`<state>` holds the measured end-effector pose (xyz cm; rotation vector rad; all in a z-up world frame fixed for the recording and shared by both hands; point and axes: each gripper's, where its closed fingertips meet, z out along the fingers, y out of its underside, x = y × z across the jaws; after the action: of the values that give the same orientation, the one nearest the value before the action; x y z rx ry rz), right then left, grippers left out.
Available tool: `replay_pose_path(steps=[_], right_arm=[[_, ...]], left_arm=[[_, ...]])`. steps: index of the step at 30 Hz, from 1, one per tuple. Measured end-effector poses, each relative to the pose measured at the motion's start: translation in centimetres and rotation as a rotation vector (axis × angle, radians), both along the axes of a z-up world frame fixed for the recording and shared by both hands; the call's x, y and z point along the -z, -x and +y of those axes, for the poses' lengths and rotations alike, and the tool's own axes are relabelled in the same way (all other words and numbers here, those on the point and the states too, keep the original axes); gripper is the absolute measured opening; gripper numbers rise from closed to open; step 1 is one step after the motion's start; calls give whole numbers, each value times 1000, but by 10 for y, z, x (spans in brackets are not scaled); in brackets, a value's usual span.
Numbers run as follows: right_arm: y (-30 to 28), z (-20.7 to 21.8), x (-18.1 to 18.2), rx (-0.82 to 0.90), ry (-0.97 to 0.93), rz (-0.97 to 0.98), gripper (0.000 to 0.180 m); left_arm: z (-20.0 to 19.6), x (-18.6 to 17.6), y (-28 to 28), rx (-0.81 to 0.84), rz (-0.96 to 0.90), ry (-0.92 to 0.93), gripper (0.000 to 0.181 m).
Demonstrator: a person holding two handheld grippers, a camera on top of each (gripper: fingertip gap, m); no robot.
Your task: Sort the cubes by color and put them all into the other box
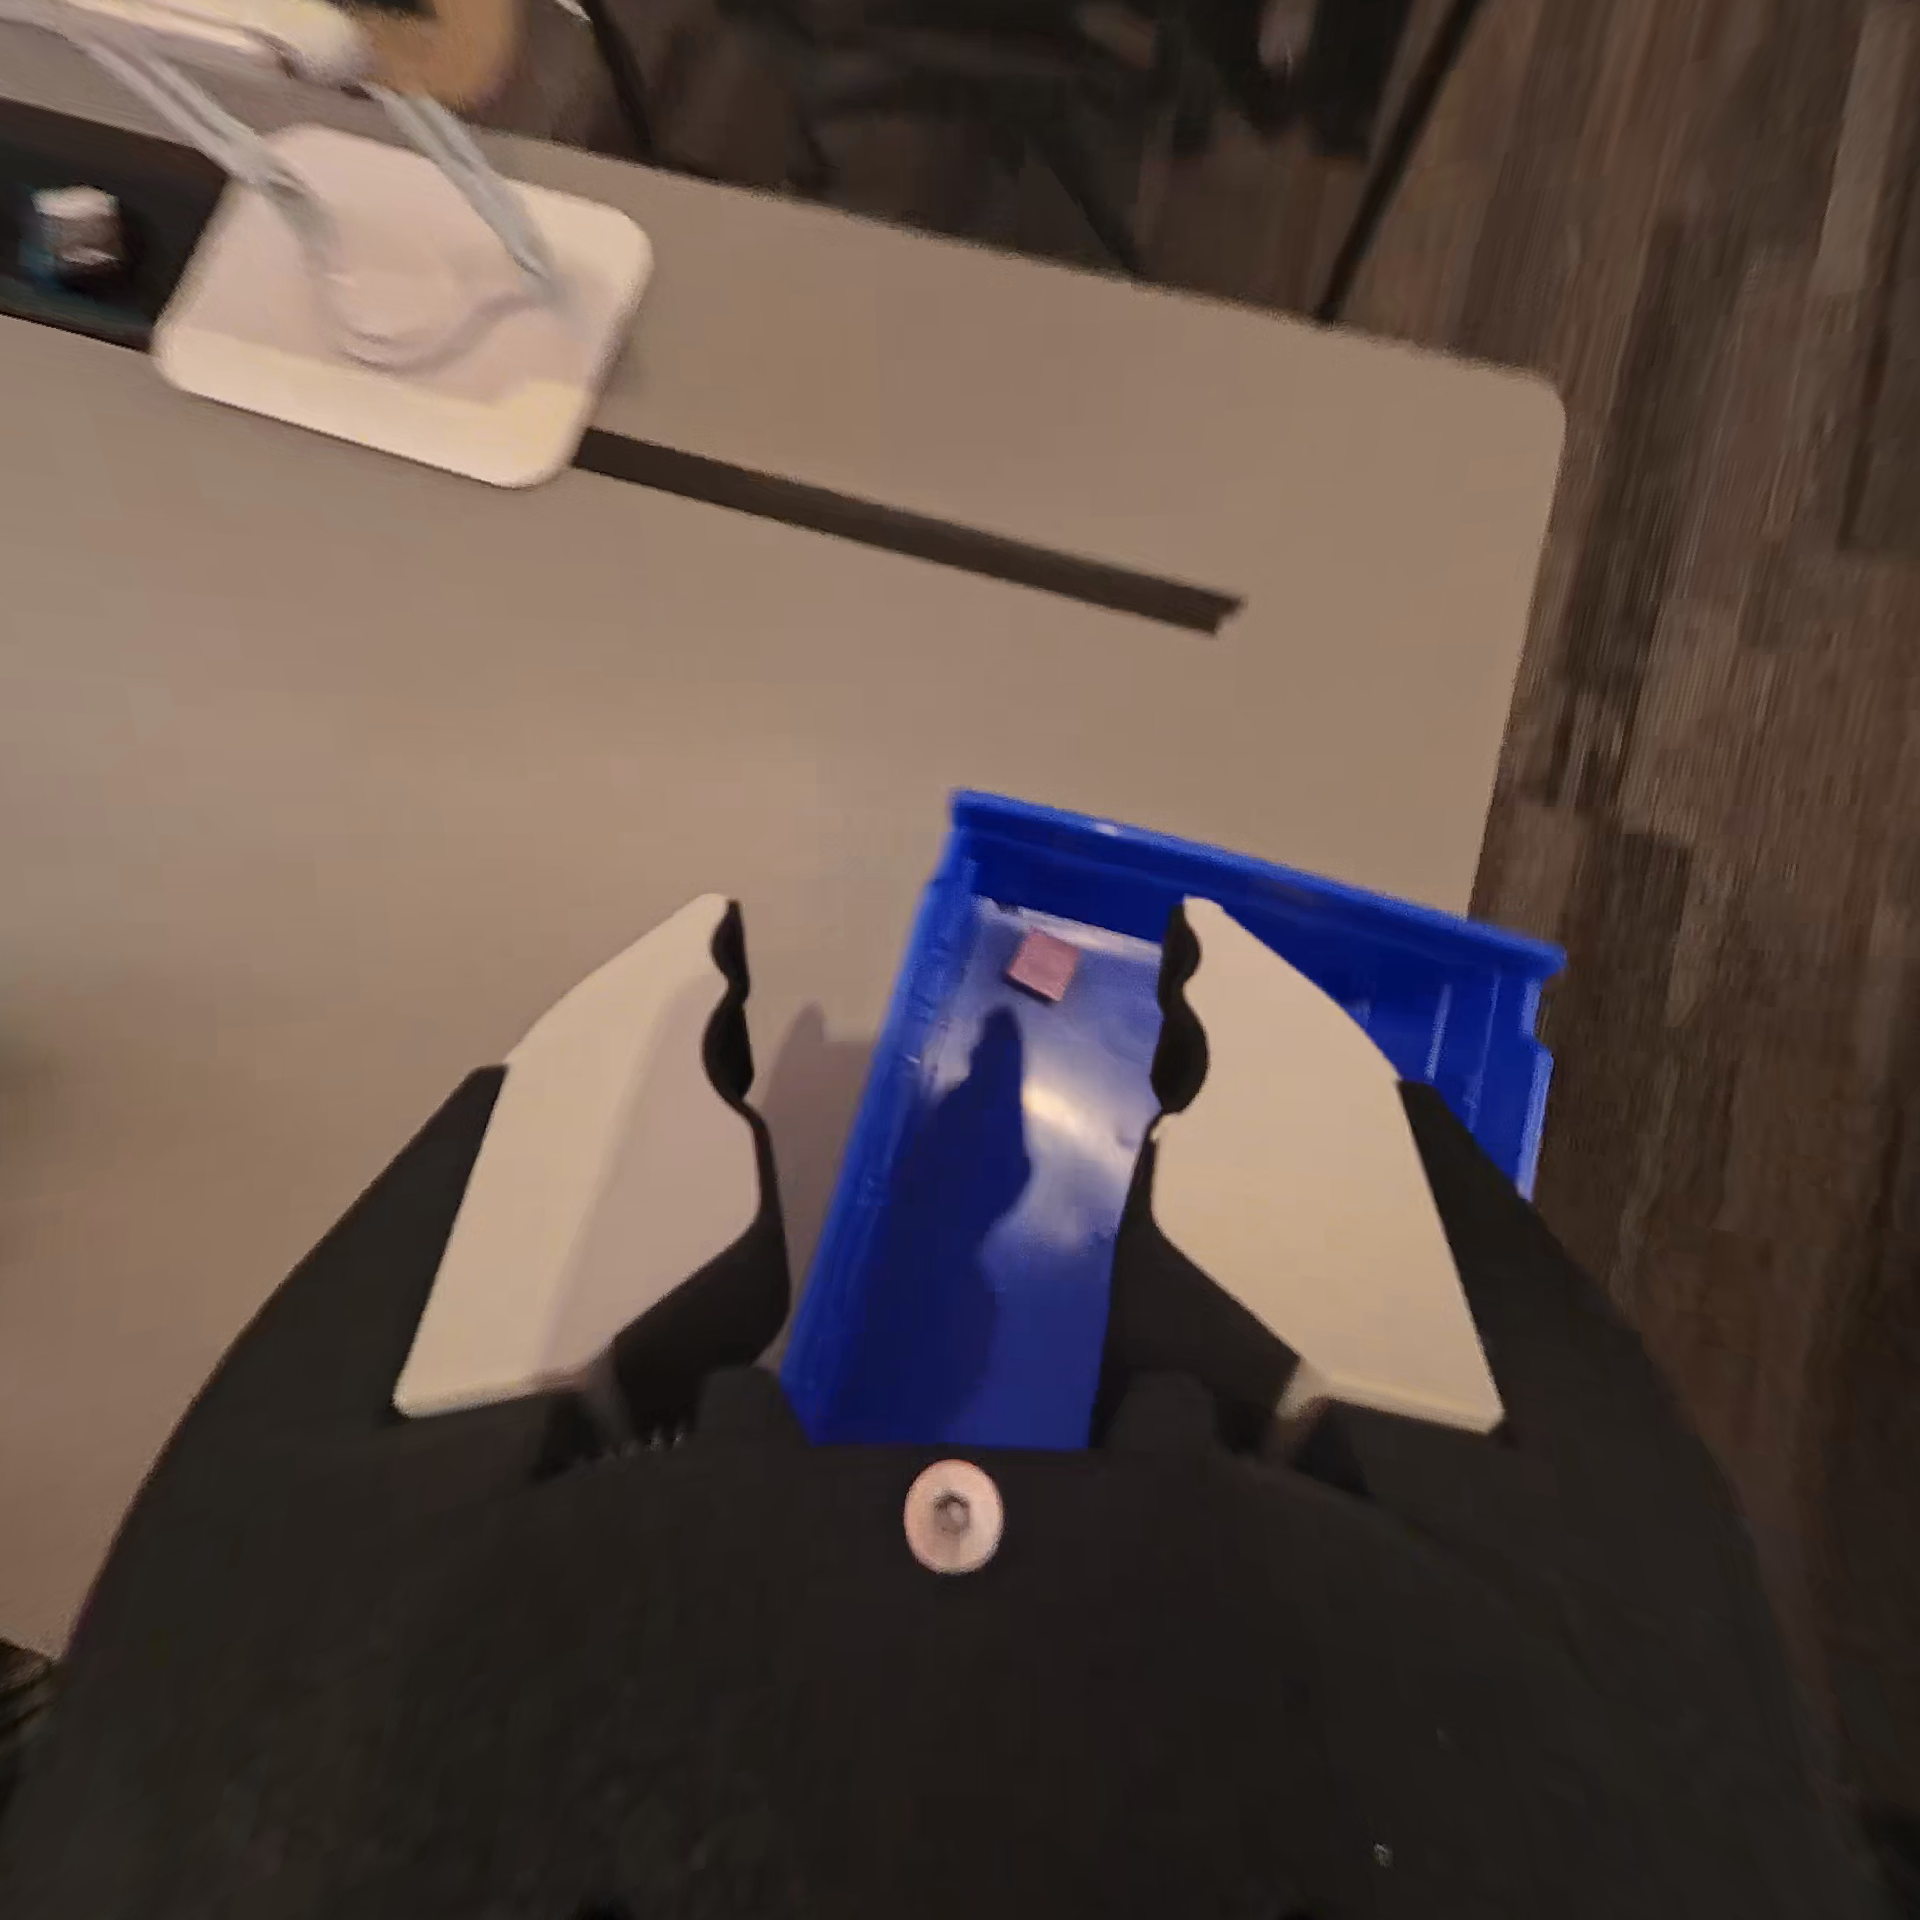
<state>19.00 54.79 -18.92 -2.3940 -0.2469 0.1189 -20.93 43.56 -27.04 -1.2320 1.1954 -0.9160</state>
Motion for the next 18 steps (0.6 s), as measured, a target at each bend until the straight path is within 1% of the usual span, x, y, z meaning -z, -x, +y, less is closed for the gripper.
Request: replay_pose_path(steps=[2, 3, 5, 8, 11, 15, 18], right_arm=[[36, -10, -20, -102, -103, -2, 83], [57, -15, -24, -156, -154, 8, 85], [101, -29, -17, -266, -240, 55, 87], [162, -45, 12, -395, -355, 177, 90], [209, -49, 50, -463, -428, 281, 91], [244, -43, 90, -488, -528, 304, 90], [257, -43, 107, -501, -561, 321, 90]], left_arm=[[0, 1, 0, -4, 10, -5, 73], [0, 1, 0, -5, 13, -7, 73], [0, 1, 0, -7, 14, -11, 73], [2, 2, 0, -13, 13, -5, 72], [4, 5, 0, -16, 18, 0, 72], [5, 3, 1, -25, 19, -15, 72], [7, 5, 3, -33, 18, -12, 72]])
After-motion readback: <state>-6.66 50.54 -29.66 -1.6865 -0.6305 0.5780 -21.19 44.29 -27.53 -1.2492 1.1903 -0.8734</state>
